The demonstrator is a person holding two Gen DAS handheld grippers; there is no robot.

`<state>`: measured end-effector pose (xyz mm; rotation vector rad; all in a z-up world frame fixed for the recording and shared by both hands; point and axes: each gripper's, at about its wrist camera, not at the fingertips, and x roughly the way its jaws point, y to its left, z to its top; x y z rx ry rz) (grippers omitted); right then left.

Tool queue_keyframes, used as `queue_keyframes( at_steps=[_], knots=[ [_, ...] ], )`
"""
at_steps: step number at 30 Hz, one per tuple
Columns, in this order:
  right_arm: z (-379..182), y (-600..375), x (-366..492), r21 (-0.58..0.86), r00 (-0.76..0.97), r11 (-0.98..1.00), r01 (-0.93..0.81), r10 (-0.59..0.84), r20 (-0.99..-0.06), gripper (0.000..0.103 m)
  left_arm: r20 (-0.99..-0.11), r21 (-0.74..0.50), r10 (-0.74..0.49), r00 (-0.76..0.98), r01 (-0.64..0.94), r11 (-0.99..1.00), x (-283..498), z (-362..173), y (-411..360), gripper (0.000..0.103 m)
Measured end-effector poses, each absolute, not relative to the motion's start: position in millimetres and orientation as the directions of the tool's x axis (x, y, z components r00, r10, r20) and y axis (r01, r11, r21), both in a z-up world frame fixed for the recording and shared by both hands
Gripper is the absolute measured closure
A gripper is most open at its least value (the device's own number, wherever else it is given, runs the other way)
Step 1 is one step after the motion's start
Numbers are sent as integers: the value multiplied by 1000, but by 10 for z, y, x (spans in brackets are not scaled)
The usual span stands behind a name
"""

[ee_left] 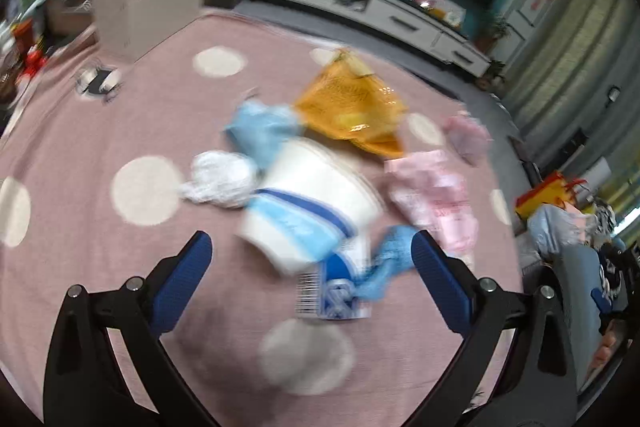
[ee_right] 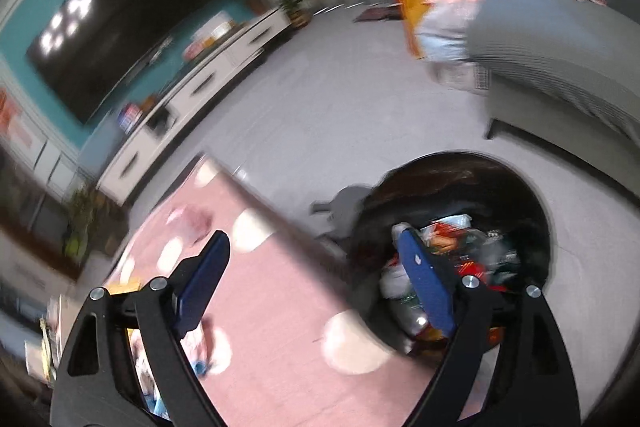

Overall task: Collect trash
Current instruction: 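Return both tools to the trash on the rug, then grasp the white paper cup with the left tool while the right tool grasps the blue cloth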

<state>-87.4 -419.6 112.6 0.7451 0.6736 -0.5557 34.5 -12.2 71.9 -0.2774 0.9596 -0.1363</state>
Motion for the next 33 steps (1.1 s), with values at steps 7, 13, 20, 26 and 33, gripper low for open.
queue_keyframes(
  at_steps=[7, 13, 20, 26, 33],
  knots=[
    [863, -3258, -49, 436, 637, 791, 428, 78, -767, 18, -784, -366, -276, 556, -55, 929, 438, 527, 215, 4],
    [608, -2498, 314, 426, 553, 859, 284, 217, -805, 18, -758, -436, -370, 537, 5, 900, 548, 400, 213, 4],
    [401, -2036, 468, 291, 490, 929, 227, 149, -859, 18, -779, -454, -417, 468, 37, 890, 655, 177, 101, 4],
    [215, -1941, 541, 241, 450, 950, 199, 129, -884, 18, -789, -426, -402, 465, 58, 903, 716, 117, 60, 4],
    [120, -1768, 568, 179, 442, 972, 154, 94, -892, 34, -790, -387, -373, 487, 76, 919, 744, 128, -2, 30]
  ],
)
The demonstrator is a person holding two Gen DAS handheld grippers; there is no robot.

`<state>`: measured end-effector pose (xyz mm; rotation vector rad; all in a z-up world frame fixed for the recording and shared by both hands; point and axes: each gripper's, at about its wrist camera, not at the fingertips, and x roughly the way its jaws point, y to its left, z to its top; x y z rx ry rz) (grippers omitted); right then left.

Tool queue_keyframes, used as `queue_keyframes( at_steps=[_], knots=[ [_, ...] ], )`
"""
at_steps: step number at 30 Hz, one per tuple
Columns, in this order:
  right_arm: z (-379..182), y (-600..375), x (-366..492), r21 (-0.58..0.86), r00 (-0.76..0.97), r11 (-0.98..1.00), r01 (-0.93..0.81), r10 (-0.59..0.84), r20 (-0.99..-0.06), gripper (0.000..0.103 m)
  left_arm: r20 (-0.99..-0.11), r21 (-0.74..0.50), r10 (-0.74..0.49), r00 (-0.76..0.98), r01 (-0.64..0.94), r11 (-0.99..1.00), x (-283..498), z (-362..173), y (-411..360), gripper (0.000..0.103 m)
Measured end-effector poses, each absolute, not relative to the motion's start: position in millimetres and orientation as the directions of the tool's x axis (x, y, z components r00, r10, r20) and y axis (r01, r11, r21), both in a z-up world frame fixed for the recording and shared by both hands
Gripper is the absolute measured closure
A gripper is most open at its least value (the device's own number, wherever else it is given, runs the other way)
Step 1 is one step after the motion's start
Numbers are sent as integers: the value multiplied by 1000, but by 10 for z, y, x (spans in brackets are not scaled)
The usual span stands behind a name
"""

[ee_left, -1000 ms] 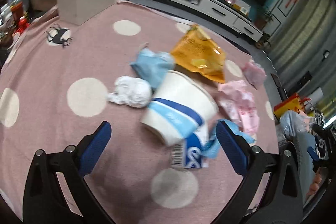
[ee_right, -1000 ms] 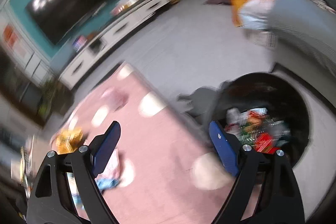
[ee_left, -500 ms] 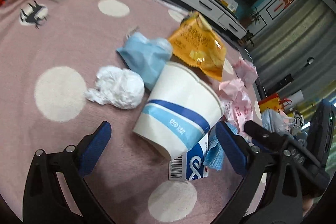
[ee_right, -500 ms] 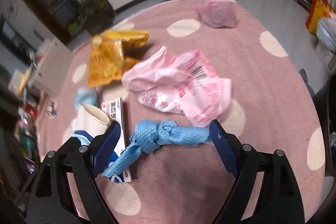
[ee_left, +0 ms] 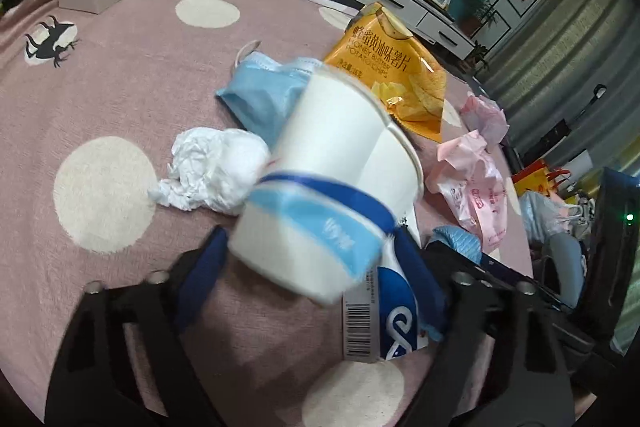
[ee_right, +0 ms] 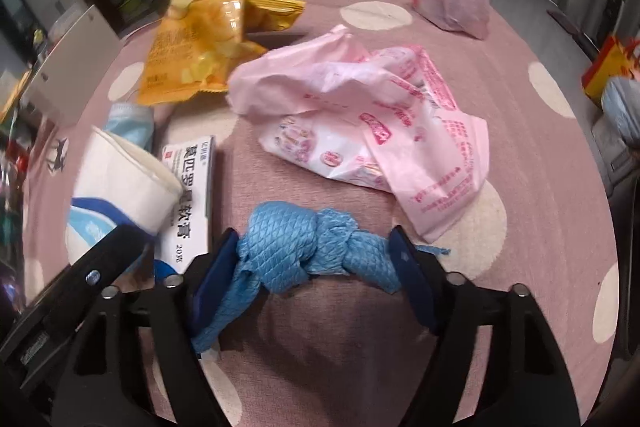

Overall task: Collect trash
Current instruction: 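Grasp the white paper cup with the left tool while the right tool grasps the blue cloth, then carry the paper cup and blue cloth over the black bin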

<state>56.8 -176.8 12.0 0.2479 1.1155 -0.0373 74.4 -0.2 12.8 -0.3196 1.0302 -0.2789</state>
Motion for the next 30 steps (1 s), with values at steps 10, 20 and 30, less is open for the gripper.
queue_keyframes(
  at_steps=[10, 20, 30],
  knots=[
    [139, -1747, 544, 235, 432, 965, 115, 165, -887, 61, -786, -427, -411, 461, 75, 901, 732, 126, 1, 48],
    [237, -1897, 480, 270, 445, 952, 143, 182, -877, 68, -761, -435, -418, 495, 89, 896, 589, 334, -45, 48],
    [519, -2207, 318, 306, 525, 929, 209, 158, -837, 68, -705, -447, -470, 532, 181, 876, 393, 633, -227, 48]
  ],
)
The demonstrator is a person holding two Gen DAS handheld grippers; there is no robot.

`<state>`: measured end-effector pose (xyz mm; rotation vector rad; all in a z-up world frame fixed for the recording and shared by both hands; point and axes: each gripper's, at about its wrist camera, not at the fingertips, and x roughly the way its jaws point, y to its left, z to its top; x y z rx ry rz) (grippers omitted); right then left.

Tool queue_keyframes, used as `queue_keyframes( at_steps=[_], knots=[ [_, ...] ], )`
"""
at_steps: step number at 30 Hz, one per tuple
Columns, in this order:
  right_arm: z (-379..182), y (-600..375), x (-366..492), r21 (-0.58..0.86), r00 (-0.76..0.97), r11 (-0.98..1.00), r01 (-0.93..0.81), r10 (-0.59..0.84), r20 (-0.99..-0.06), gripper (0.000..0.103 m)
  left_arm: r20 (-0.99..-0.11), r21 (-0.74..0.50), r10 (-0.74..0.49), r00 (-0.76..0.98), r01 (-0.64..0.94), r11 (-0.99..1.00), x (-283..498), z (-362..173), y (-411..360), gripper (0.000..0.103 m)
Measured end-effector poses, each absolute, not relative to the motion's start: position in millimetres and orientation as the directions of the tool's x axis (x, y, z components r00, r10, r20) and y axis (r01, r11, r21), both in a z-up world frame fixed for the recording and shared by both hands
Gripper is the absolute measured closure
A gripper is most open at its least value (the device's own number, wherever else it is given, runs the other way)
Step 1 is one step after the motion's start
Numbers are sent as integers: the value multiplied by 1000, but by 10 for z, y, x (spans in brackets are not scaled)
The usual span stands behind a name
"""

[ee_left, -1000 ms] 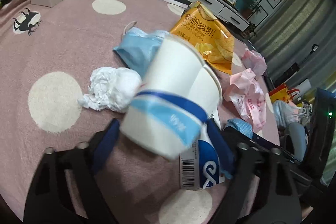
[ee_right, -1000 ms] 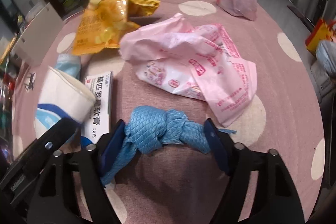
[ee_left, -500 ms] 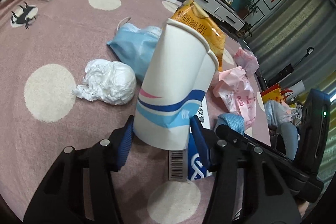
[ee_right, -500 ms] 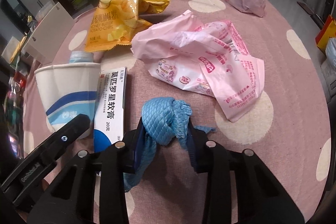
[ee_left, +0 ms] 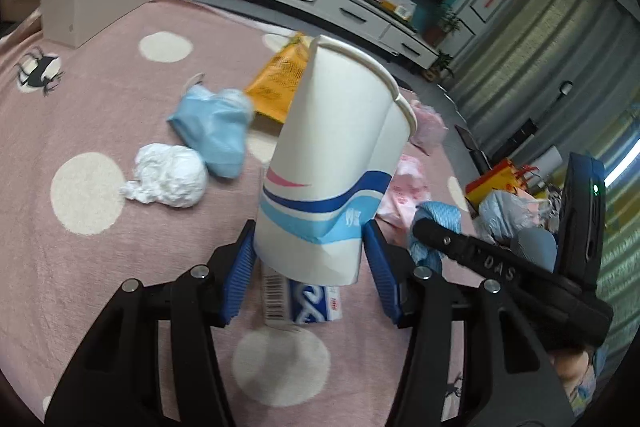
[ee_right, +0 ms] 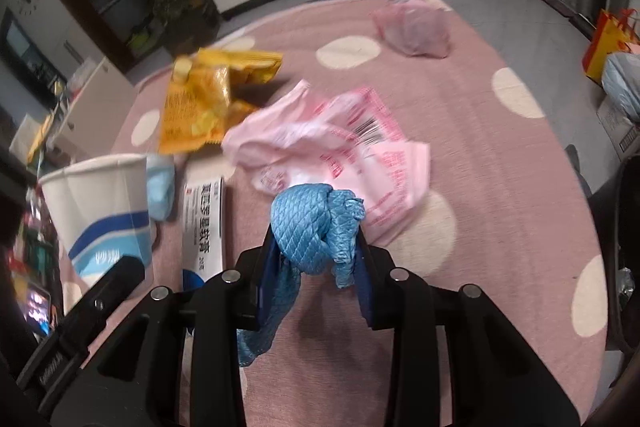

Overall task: Collect trash
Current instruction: 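Carry the paper cup and blue cloth over the black bin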

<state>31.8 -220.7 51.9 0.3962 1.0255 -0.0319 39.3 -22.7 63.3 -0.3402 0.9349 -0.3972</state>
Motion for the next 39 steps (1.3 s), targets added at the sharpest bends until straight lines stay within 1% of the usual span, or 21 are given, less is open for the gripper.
queue_keyframes(
  at_steps=[8, 20, 39],
  knots=[
    [673, -2429, 199, 309, 569, 916, 256, 116, -814, 68, -715, -456, -485, 503, 190, 870, 327, 646, -392, 48],
    [795, -2643, 85, 296, 596, 902, 313, 56, -801, 67, -709, -447, -499, 498, 229, 864, 218, 723, -557, 48],
    [972, -2873, -83, 291, 642, 881, 373, -18, -766, 67, -668, -442, -538, 515, 307, 843, 102, 909, -686, 48]
  ],
)
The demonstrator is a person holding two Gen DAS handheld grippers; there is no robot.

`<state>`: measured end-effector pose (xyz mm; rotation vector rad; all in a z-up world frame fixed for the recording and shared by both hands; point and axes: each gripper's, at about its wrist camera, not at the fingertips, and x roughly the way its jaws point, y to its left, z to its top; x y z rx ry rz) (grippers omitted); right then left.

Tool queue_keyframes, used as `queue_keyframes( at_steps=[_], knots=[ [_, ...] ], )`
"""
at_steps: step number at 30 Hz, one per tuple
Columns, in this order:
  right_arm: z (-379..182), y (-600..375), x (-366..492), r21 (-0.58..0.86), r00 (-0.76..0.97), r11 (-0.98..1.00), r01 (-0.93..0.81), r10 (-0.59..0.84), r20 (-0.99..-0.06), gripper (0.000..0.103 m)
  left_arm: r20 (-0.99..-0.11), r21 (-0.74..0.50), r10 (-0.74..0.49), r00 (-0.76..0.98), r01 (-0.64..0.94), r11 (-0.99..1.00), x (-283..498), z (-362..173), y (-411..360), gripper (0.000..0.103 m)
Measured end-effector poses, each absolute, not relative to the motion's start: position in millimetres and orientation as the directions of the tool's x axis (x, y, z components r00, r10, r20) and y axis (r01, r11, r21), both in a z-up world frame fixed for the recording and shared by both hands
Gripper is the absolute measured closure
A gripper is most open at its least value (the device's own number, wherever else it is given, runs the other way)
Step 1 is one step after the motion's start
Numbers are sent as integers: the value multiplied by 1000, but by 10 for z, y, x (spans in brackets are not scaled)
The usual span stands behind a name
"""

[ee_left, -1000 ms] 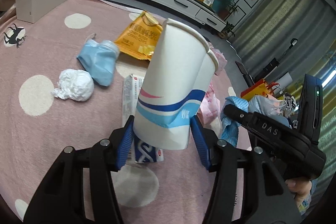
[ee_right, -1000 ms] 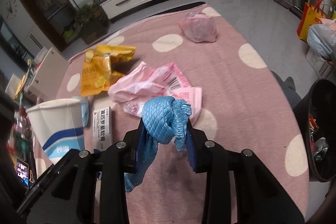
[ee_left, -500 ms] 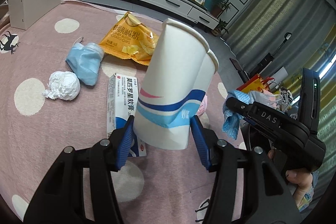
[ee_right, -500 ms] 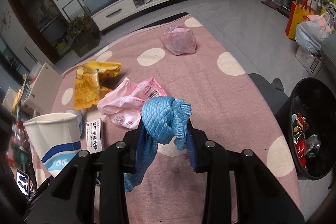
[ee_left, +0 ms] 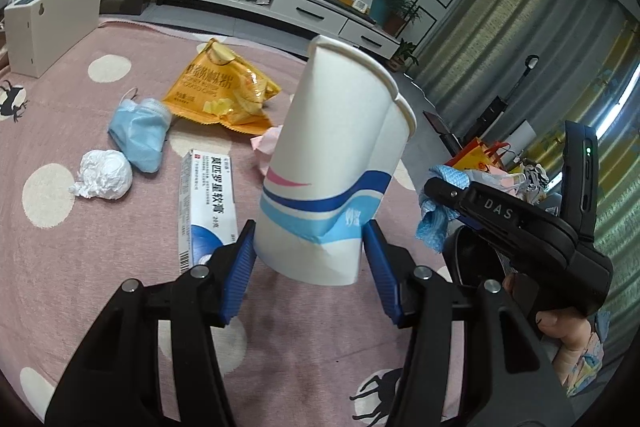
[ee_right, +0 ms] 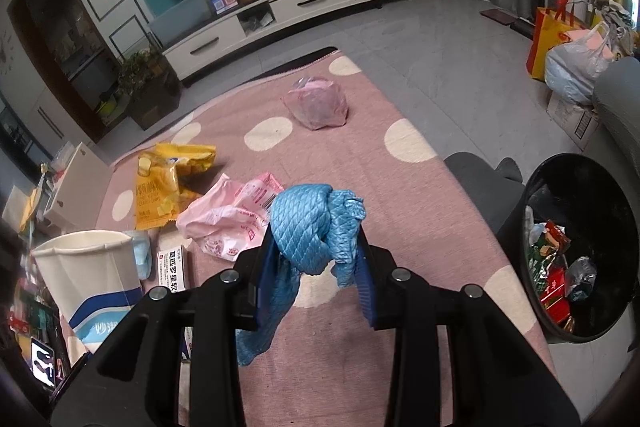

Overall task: Collect trash
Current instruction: 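Carry the paper cup and blue cloth over the black bin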

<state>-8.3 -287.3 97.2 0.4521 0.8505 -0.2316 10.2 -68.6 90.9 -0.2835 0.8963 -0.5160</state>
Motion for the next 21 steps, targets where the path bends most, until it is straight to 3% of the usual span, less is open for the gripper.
queue_keyframes(
  at_steps=[21],
  knots=[
    [1085, -3175, -289, 268, 655, 842, 468, -127, -745, 67, -684, -402, -550, 478, 382, 832, -17, 882, -1054, 48]
  ],
)
